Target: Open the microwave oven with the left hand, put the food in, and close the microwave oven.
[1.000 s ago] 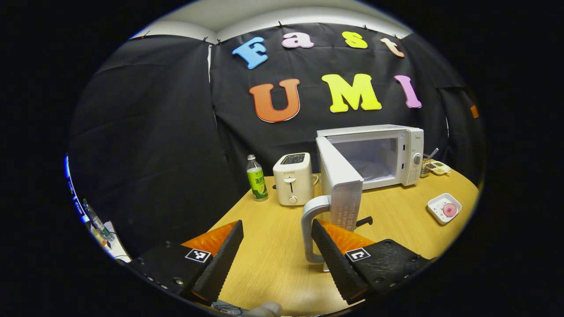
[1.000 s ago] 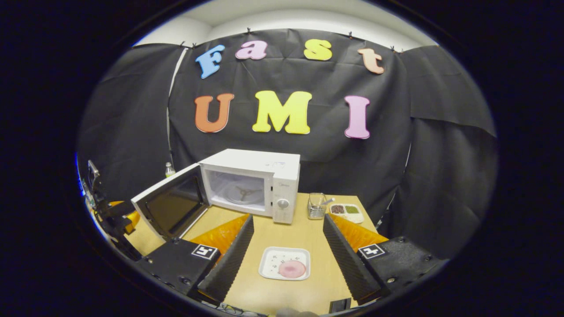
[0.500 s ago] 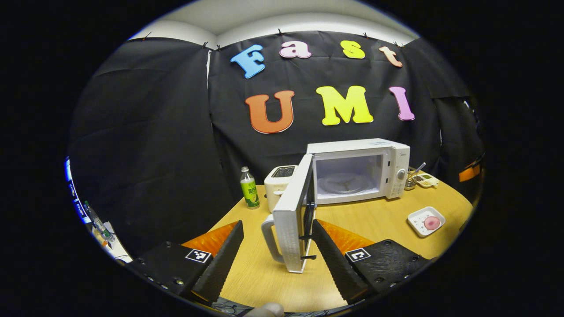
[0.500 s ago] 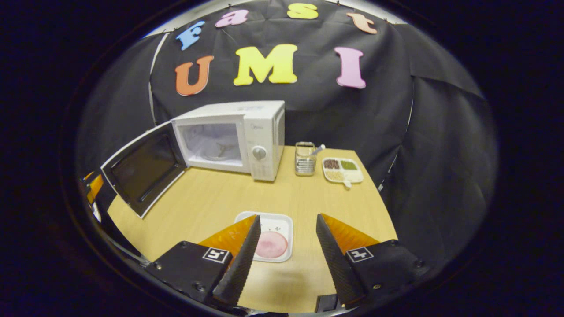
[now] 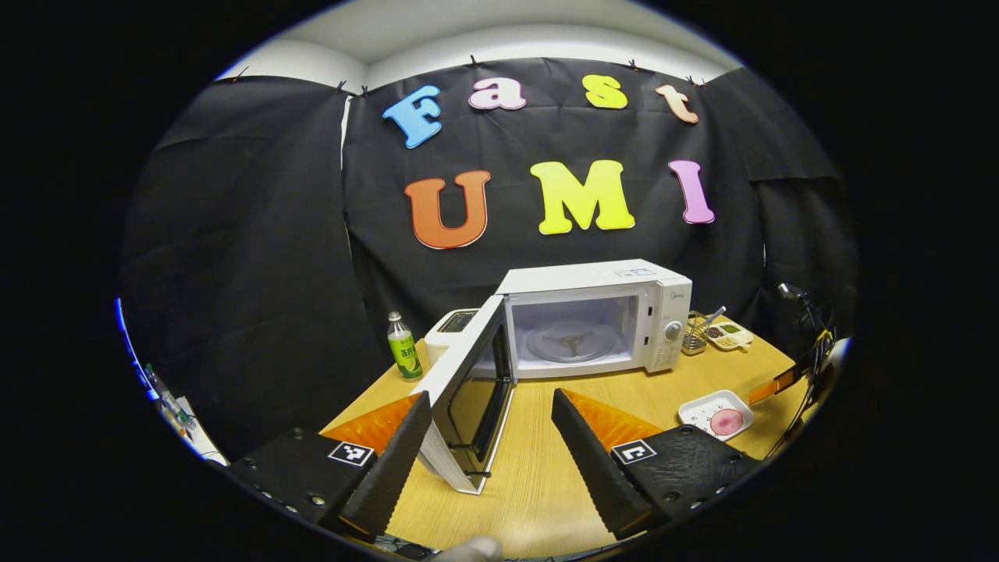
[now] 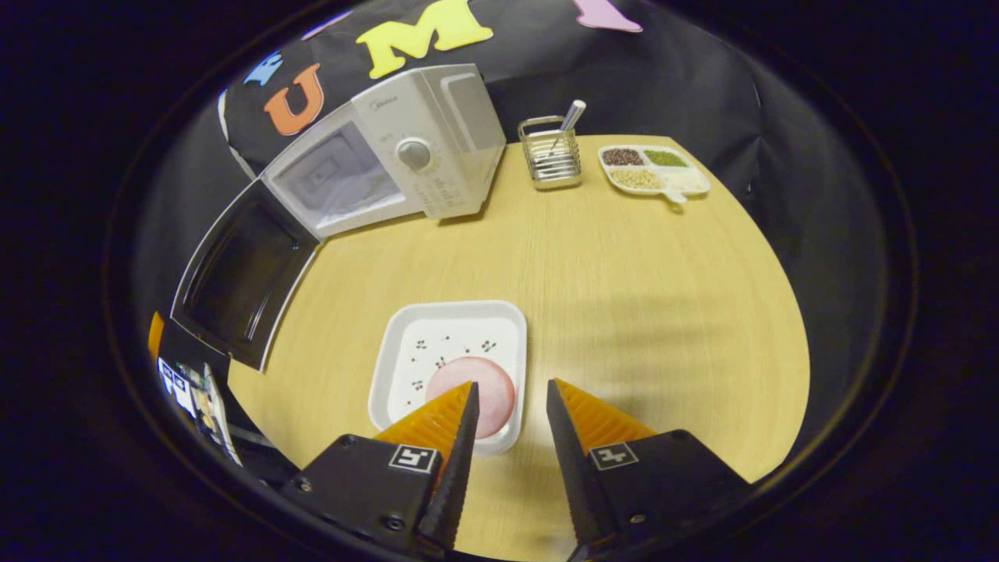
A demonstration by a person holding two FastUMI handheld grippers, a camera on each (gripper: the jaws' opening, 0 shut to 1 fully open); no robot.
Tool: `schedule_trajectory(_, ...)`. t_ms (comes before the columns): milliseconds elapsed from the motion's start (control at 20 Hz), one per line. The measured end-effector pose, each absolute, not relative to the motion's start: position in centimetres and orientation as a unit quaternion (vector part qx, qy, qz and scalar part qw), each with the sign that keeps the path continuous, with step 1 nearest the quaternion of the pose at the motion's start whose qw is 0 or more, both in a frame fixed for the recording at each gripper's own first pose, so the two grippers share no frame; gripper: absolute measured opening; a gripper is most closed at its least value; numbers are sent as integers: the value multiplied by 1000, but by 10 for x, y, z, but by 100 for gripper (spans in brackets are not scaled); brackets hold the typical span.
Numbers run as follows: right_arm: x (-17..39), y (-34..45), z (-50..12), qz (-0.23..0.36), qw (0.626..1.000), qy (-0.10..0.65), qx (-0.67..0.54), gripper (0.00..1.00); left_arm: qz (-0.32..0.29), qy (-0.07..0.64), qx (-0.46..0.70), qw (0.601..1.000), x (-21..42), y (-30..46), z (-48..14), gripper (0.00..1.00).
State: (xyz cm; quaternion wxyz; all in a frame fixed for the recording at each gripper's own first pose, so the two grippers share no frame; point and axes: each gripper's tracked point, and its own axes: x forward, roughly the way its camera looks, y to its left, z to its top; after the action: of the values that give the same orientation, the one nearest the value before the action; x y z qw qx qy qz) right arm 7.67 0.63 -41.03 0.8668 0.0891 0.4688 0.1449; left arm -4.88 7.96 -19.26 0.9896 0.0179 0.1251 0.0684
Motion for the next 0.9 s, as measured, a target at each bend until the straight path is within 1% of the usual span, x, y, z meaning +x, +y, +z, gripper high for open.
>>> schedule_trajectory(100,81,11,-423,151,853,489,101,54,72,133,18,988,-47,75,-196,95)
schedule_trajectory(150,82,14,-428,156,846,498,108,51,75,136,18,988,-46,74,-197,95)
schedule_trajectory(200,81,15,-432,159,841,505,109,37,77,140,18,987,-44,73,-200,95)
schedule_trajectory(250,82,17,-433,164,838,509,109,44,80,141,17,987,-44,73,-201,95)
schedule_trajectory(300,82,18,-436,165,835,513,108,42,82,144,16,986,-44,73,-201,95)
schedule_trajectory(350,82,19,-436,167,833,517,110,36,84,146,15,986,-43,73,-202,95)
schedule_trajectory(600,82,21,-440,162,813,534,165,25,87,149,17,985,-41,73,-202,95)
schedule_trajectory(650,86,18,-440,157,811,536,175,18,86,150,18,985,-41,73,-203,95)
schedule_trajectory(750,85,19,-445,147,806,538,197,7,87,151,18,985,-41,73,-204,95)
schedule_trajectory(850,79,18,-442,158,802,540,201,4,87,155,16,984,-42,74,-207,95)
schedule_trajectory(900,80,20,-441,161,804,537,199,4,87,157,15,984,-42,75,-208,95)
